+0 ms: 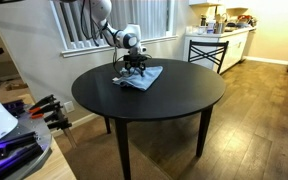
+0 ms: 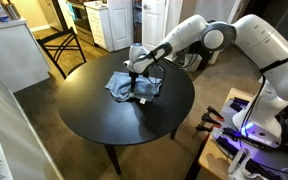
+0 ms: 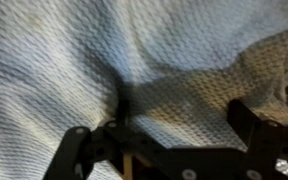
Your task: Use the blue towel to wipe the table.
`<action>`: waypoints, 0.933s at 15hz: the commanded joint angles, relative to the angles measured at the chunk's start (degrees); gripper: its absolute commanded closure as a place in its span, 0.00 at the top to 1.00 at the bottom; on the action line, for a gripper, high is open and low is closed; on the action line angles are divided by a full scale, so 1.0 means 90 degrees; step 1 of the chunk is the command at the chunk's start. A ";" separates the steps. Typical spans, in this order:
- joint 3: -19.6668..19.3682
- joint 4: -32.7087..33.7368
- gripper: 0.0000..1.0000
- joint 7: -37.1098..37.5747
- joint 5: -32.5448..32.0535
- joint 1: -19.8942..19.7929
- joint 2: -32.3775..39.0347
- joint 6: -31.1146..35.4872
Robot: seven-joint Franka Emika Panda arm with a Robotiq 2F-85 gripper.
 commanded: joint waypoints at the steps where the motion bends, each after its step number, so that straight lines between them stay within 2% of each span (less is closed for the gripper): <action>1: 0.0266 -0.1161 1.00 -0.0024 0.0554 -0.0842 -0.0752 0.0527; 4: 0.0646 -0.1951 1.00 -0.0239 0.1196 -0.1643 -0.1184 0.1002; 7: 0.0915 -0.2456 1.00 -0.0395 0.1416 -0.2050 -0.1477 0.1237; 10: 0.1014 -0.2674 1.00 -0.0399 0.1257 -0.1909 -0.1620 0.1102; 12: 0.1064 -0.2609 1.00 -0.0368 0.1152 -0.1634 -0.1559 0.0897; 14: 0.0929 -0.2380 1.00 -0.0191 0.0956 -0.1162 -0.1420 0.0653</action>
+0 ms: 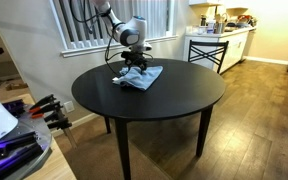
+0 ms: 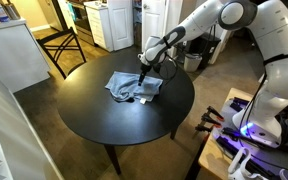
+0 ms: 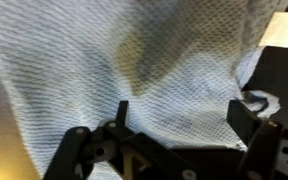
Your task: Use the blue towel to wipe the table.
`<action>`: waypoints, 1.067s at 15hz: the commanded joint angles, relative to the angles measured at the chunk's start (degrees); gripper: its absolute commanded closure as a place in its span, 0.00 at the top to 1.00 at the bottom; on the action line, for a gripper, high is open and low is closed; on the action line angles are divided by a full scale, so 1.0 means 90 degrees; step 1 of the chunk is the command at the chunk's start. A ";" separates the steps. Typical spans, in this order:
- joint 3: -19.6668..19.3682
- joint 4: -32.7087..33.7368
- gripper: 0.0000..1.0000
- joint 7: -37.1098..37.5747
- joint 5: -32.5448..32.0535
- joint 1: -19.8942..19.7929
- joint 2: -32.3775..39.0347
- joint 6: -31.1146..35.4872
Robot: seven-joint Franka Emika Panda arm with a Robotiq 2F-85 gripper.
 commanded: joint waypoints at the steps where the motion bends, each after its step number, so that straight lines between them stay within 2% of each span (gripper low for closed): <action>1: -0.0222 0.0115 1.00 0.0069 -0.0252 0.0725 -0.0004 -0.0424; 4: -0.0551 0.0596 1.00 0.0224 -0.0520 0.1344 0.0191 -0.1002; 8: -0.0861 0.1063 1.00 0.0202 -0.0802 0.1772 0.0374 -0.1426; 11: -0.1061 0.1391 1.00 0.0218 -0.0950 0.1856 0.0577 -0.1636; 16: -0.1299 0.1715 1.00 0.0235 -0.0970 0.1702 0.0846 -0.1908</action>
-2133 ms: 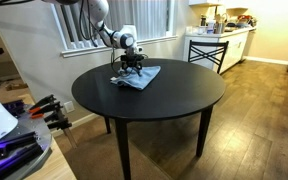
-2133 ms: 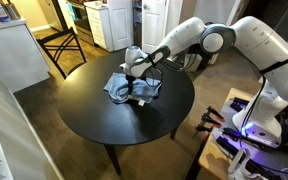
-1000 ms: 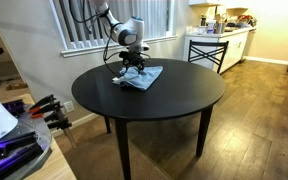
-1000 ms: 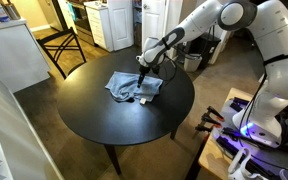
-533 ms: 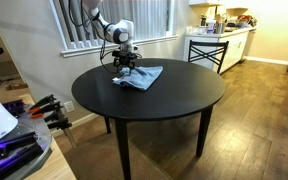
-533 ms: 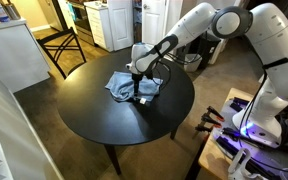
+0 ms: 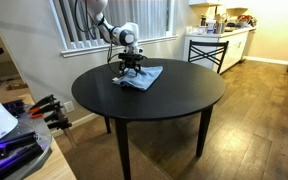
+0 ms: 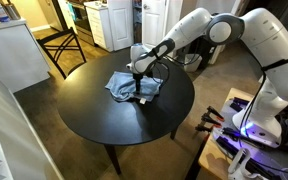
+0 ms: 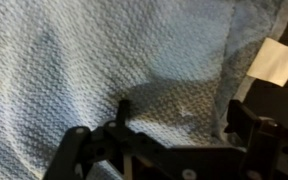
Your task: Use the blue towel to wipe the table.
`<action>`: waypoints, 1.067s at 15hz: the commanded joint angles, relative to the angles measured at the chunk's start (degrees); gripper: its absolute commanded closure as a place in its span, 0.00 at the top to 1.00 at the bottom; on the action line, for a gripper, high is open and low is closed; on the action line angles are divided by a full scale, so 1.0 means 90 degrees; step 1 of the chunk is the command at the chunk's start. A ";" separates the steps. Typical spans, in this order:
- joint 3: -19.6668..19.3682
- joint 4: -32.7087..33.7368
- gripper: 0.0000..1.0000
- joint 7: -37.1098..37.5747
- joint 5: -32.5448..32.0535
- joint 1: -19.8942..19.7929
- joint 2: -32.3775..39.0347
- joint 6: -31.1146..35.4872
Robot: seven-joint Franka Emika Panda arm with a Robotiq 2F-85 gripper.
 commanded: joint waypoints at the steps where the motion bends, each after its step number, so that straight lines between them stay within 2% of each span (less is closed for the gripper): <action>1: -0.0132 0.0288 1.00 0.0104 -0.0102 -0.0121 0.0184 -0.0282; 16: -0.0562 -0.0090 1.00 0.0298 0.0073 -0.1165 -0.0258 -0.0026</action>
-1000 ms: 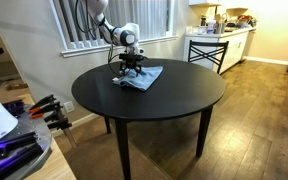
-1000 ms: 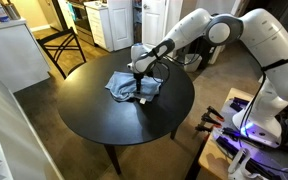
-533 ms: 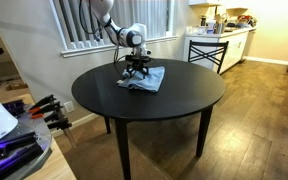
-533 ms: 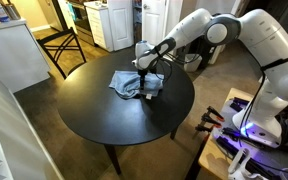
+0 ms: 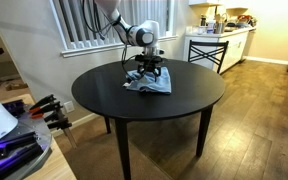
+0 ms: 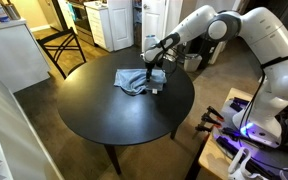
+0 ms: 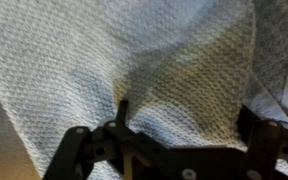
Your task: Use the blue towel to wipe the table.
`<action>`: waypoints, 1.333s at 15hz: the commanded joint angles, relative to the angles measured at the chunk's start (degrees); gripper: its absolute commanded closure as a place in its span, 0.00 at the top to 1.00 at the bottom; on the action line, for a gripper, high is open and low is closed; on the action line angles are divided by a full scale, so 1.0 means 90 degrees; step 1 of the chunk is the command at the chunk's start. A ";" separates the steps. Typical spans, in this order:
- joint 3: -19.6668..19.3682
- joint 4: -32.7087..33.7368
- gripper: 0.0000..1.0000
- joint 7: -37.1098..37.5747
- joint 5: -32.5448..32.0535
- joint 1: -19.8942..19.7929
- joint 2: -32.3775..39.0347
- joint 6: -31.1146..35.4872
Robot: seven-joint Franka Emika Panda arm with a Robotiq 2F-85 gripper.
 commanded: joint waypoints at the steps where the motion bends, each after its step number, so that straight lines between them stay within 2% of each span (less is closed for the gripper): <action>1: -0.0089 -0.0317 1.00 0.0228 0.0040 -0.0202 -0.0297 0.0103; 4: -0.0339 -0.0246 1.00 0.0432 -0.0252 0.0015 -0.0218 0.0043; 11: -0.0950 -0.0006 1.00 0.1178 -0.1076 0.0708 -0.0032 -0.0734; 17: -0.1040 -0.0016 1.00 0.1270 -0.1269 0.0727 -0.0036 -0.1031; 18: -0.0991 0.0005 0.90 0.1212 -0.1251 0.0726 -0.0012 -0.1037; 19: -0.0939 0.0010 0.73 0.1124 -0.1246 0.0721 -0.0002 -0.1039; 20: -0.0866 0.0022 0.67 0.1073 -0.1212 0.0721 0.0006 -0.1030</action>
